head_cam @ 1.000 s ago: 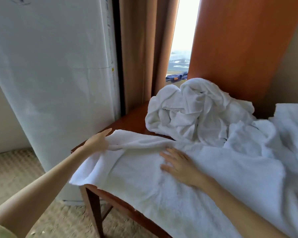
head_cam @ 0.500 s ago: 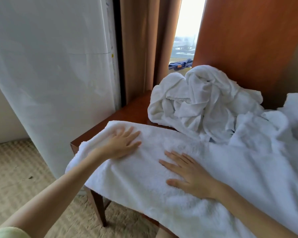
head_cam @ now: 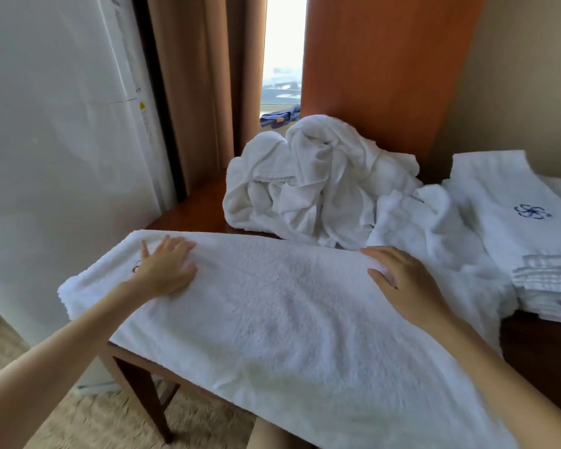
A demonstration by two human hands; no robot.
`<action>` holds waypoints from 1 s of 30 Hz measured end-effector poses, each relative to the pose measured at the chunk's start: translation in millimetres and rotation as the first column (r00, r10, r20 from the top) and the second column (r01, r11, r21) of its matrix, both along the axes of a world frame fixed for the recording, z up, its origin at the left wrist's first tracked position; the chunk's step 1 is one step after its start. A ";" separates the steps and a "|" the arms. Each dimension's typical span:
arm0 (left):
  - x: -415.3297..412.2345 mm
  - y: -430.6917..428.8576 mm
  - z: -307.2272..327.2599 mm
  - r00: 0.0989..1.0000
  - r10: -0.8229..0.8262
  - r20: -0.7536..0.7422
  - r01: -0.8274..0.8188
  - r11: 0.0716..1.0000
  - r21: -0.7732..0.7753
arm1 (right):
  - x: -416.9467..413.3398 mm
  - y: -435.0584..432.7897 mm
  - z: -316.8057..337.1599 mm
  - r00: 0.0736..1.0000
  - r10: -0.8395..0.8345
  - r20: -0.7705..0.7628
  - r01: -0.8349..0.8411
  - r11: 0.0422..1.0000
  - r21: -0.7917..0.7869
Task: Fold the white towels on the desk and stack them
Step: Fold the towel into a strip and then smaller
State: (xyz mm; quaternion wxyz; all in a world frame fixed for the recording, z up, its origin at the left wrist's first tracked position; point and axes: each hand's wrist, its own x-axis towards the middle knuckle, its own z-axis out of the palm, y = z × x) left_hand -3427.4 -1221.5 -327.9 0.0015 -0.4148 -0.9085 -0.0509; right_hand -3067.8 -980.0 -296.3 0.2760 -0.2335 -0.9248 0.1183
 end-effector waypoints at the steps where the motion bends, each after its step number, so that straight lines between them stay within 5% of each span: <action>1: 13.1 14.3 2.3 0.999 -0.029 -0.026 0.031 0.997 0.075 | 10.3 5.5 0.4 0.995 -0.064 -0.072 0.066 0.997 0.025; 4: 67.6 63.8 9.2 0.942 -0.322 -0.093 0.335 0.898 0.284 | 34.1 29.4 8.7 0.925 -0.328 -0.194 0.339 0.940 0.028; 7: 126.0 119.6 17.0 0.832 -0.548 -0.090 0.543 0.769 0.338 | 37.3 65.5 26.1 0.838 -0.543 0.048 0.544 0.826 -0.146; 11: 182.1 182.2 15.7 0.819 -0.574 -0.013 0.550 0.778 0.305 | 9.8 93.7 32.6 0.875 -0.364 0.320 0.478 0.761 -0.438; 14: 198.9 200.6 -0.2 0.859 -0.510 0.050 0.461 0.812 0.358 | -11.9 104.3 17.5 0.829 -0.389 0.401 0.532 0.770 -0.351; 18: 195.6 199.2 -13.9 0.844 -0.534 -0.051 0.466 0.682 0.565 | -18.0 117.9 9.6 0.846 -0.444 0.295 0.510 0.835 -0.206; 23: 199.3 199.3 -8.6 0.791 -0.594 -0.147 0.549 0.582 0.600 | 1.7 134.6 35.9 0.864 -0.503 0.025 0.502 0.857 -0.113; 27: 204.8 196.5 -5.1 0.796 -0.584 -0.159 0.535 0.556 0.636 | -10.0 148.9 73.6 0.729 -0.584 -0.358 0.597 0.798 -0.086; 30: 205.7 195.3 -6.3 0.753 -0.650 -0.106 0.575 0.570 0.586 | -22.3 152.9 69.6 0.836 -0.517 -0.186 0.499 0.856 -0.134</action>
